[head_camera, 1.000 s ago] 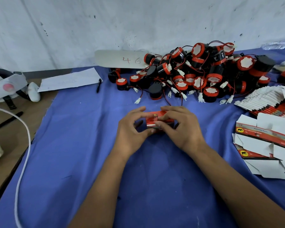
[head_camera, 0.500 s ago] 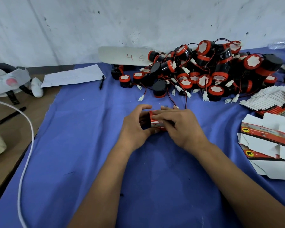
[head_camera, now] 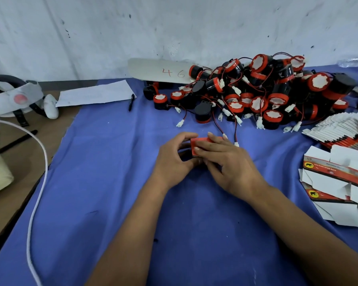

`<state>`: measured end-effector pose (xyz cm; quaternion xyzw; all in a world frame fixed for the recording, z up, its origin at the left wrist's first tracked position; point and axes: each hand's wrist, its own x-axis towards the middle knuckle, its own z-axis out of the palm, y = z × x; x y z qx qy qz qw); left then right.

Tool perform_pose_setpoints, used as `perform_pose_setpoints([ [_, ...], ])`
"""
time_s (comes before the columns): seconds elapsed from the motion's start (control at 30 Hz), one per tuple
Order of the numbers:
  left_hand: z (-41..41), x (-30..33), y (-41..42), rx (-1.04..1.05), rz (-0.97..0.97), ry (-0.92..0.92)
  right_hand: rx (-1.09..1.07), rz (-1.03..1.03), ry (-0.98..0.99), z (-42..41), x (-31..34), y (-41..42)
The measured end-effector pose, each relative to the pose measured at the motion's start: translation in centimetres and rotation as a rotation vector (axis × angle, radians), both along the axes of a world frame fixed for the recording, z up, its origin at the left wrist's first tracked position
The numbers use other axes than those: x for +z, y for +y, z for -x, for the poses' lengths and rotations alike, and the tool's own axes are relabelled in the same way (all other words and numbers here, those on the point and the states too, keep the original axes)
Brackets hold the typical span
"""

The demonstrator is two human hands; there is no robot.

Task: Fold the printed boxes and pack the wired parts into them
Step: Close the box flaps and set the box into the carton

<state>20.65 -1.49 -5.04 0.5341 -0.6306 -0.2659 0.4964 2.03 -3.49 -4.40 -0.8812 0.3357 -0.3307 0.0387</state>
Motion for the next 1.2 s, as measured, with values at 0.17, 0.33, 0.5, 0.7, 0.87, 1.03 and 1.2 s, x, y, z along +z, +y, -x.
perform_pose_setpoints([
  [0.17, -0.1, 0.0, -0.1, -0.023, 0.003, -0.034, 0.028, -0.136, -0.26, 0.7, -0.5, -0.5],
  [0.33, 0.1, 0.0, 0.0, -0.017, -0.012, 0.02, -0.051, -0.05, -0.34, 1.0, -0.7, -0.9],
  [0.5, 0.5, 0.4, 0.3, 0.016, 0.004, -0.019, -0.009, -0.036, -0.318, 1.5, -1.0, -0.8],
  [0.7, 0.6, 0.5, 0.6, 0.022, -0.048, 0.05, -0.015, -0.272, -0.307, 1.9, -0.6, -1.0],
  [0.87, 1.1, 0.9, 1.1, 0.02, -0.084, 0.099, -0.05, -0.316, -0.256, 2.3, 0.2, -0.6],
  [1.03, 7.4, 3.0, 1.0, -0.044, 0.059, 0.14, -0.208, -0.321, -0.352, 7.3, 4.3, 2.0],
  [1.2, 23.0, 8.5, 0.8, -0.318, 0.203, 0.232, -0.678, -0.114, -0.44, 19.9, 11.2, 8.2],
])
